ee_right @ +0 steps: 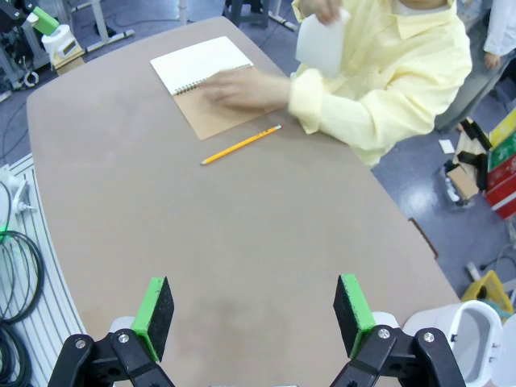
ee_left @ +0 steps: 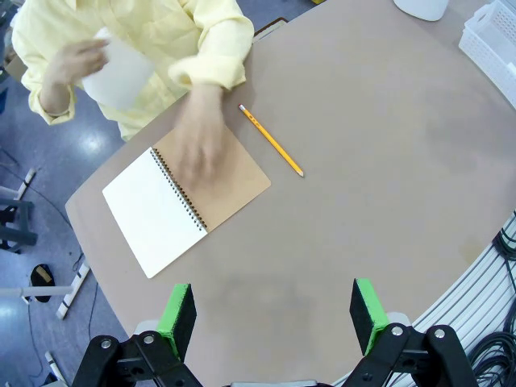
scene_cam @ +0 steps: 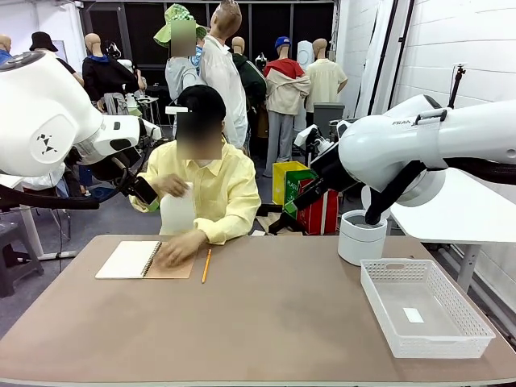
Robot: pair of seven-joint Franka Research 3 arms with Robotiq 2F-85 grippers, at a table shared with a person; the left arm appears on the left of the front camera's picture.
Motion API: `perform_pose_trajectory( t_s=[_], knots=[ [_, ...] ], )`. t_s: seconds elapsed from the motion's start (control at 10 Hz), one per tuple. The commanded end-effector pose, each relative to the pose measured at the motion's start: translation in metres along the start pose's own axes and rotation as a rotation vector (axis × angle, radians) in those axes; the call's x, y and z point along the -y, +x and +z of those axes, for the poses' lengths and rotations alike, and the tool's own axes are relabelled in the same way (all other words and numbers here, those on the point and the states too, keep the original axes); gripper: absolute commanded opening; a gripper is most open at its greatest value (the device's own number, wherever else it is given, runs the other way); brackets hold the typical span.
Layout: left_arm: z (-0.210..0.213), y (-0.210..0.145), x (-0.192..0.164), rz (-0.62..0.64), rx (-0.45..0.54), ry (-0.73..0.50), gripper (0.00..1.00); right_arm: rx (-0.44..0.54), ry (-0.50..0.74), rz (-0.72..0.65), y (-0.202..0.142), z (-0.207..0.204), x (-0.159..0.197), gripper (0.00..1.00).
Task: Sort the paper based on its condition.
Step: If a person hands you a paper, place it in the Organizing basket , and if it's crumpled, put it in the Trash can.
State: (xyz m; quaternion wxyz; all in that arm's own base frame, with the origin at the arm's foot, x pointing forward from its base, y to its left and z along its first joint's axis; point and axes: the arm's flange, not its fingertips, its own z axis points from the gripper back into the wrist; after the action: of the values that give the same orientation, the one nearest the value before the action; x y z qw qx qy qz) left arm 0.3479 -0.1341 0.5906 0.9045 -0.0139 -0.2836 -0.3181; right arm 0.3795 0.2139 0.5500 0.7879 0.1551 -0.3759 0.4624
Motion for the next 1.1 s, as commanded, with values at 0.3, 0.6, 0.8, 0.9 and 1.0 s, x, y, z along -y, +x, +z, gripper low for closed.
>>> perform_pose_trajectory(
  t_s=[0.3,0.6,0.8,0.9,1.0],
  knots=[
    [0.0006,0.0000,-0.0009,0.005,0.000,0.001,1.00,-0.001,0.000,-0.012,0.0000,-0.0003,-0.0006,1.00],
    [0.0006,0.0000,-0.0009,0.005,0.000,0.001,1.00,-0.001,0.000,-0.012,0.0000,-0.0003,-0.0006,1.00],
    [0.0006,0.0000,-0.0009,0.005,0.000,0.001,1.00,-0.001,0.000,-0.012,0.0000,-0.0003,-0.0006,1.00],
    [0.0006,0.0000,-0.0009,0.005,0.000,0.001,1.00,-0.001,0.000,-0.012,0.0000,-0.0003,-0.0006,1.00],
    [0.0006,0.0000,-0.0009,0.005,0.000,0.001,1.00,-0.001,0.000,-0.012,0.0000,-0.0003,-0.0006,1.00]
  ],
)
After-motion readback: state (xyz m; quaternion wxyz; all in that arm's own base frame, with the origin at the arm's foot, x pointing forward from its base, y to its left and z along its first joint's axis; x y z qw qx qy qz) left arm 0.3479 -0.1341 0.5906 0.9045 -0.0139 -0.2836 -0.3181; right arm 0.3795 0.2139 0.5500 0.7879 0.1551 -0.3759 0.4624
